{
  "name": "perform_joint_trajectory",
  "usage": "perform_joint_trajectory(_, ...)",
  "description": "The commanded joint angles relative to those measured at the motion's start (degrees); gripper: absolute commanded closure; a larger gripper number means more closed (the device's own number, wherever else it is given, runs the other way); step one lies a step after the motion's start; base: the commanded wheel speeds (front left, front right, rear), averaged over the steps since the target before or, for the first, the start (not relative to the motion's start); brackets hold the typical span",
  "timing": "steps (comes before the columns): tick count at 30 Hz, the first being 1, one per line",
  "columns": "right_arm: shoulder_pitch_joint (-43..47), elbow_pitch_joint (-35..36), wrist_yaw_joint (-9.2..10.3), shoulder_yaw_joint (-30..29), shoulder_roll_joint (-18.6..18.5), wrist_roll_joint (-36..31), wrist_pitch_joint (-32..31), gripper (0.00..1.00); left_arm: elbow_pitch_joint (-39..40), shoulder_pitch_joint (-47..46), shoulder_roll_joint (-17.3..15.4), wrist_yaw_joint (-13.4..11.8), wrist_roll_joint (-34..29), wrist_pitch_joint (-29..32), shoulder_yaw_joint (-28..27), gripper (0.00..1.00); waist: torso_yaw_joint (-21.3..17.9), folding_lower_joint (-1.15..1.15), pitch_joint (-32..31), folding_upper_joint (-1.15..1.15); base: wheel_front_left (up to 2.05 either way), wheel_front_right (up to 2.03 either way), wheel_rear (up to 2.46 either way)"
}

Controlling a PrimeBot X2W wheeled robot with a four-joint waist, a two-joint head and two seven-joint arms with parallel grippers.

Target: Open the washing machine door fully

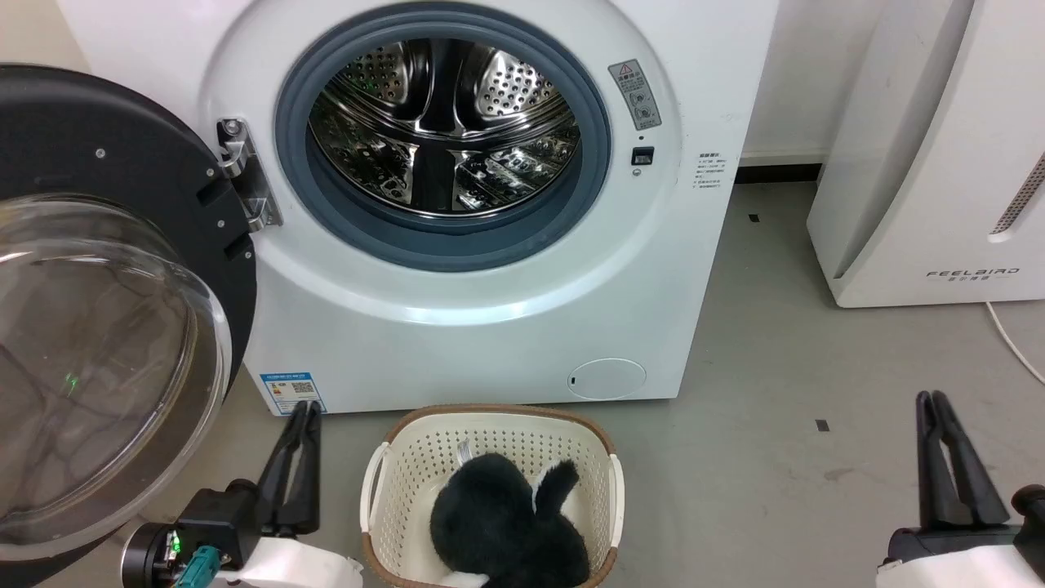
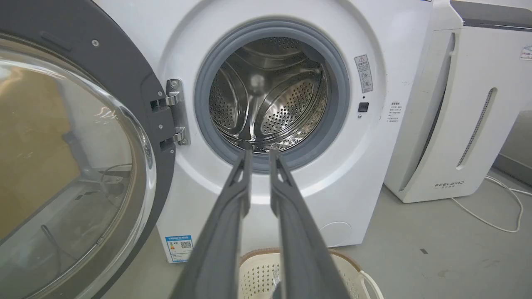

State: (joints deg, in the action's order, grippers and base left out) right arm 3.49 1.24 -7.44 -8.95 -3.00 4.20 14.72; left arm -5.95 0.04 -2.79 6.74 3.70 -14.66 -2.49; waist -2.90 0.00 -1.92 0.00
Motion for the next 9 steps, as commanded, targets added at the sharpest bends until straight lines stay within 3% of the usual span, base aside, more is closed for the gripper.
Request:
perform_joint_trajectory(1, -0.01, 0.0, 0.0, 0.03, 0.0, -0.02, -0.06, 1.0, 0.02, 0.0, 0.0, -0.03, -0.01, 0.05, 0.0, 1.0, 0.01, 0.0, 0.01, 0.0, 0.0, 0.0, 0.0)
perform_joint_trajectory(9, -0.24, -0.08, 0.0, 0.6, 0.01, -0.28, -0.99, 1.0, 0.4, 0.0, -0.01, -0.45, -0.25, 0.99, 0.16, 1.0, 0.19, 0.0, 0.13, 0.0, 0.0, 0.0, 0.0)
